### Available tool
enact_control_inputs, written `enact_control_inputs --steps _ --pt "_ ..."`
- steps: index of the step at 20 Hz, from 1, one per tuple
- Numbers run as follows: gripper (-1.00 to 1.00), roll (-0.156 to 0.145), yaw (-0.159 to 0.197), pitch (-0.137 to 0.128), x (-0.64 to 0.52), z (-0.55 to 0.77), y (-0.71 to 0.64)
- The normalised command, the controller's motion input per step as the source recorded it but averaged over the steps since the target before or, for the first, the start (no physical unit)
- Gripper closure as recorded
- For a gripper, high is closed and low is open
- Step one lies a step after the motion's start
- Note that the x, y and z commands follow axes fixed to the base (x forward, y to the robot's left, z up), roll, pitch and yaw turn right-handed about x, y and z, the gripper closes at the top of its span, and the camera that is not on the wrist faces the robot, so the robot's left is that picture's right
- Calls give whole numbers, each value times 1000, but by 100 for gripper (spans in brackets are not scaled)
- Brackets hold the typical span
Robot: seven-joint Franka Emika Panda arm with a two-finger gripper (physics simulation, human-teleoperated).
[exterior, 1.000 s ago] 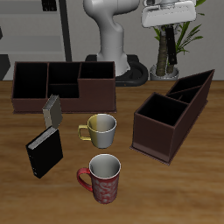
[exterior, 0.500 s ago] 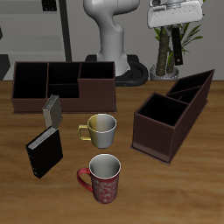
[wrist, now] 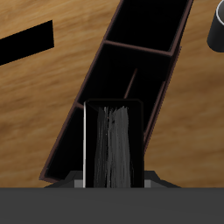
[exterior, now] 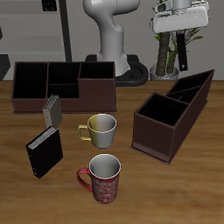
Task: Place the left black book into the left desk caddy's left compartment
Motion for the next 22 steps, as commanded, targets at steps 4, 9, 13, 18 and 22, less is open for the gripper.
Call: enact_control_inputs --steps 4,9,13,18,22 --pt "100 55 -27 19 10 -70 281" --pt "100 57 -11 24 -73 -120 255" --pt "100 66 32 -6 10 -184 227" --pt "100 -12 8 28 129 -210 -94" --pt "100 -21 26 -1 98 -239 -121"
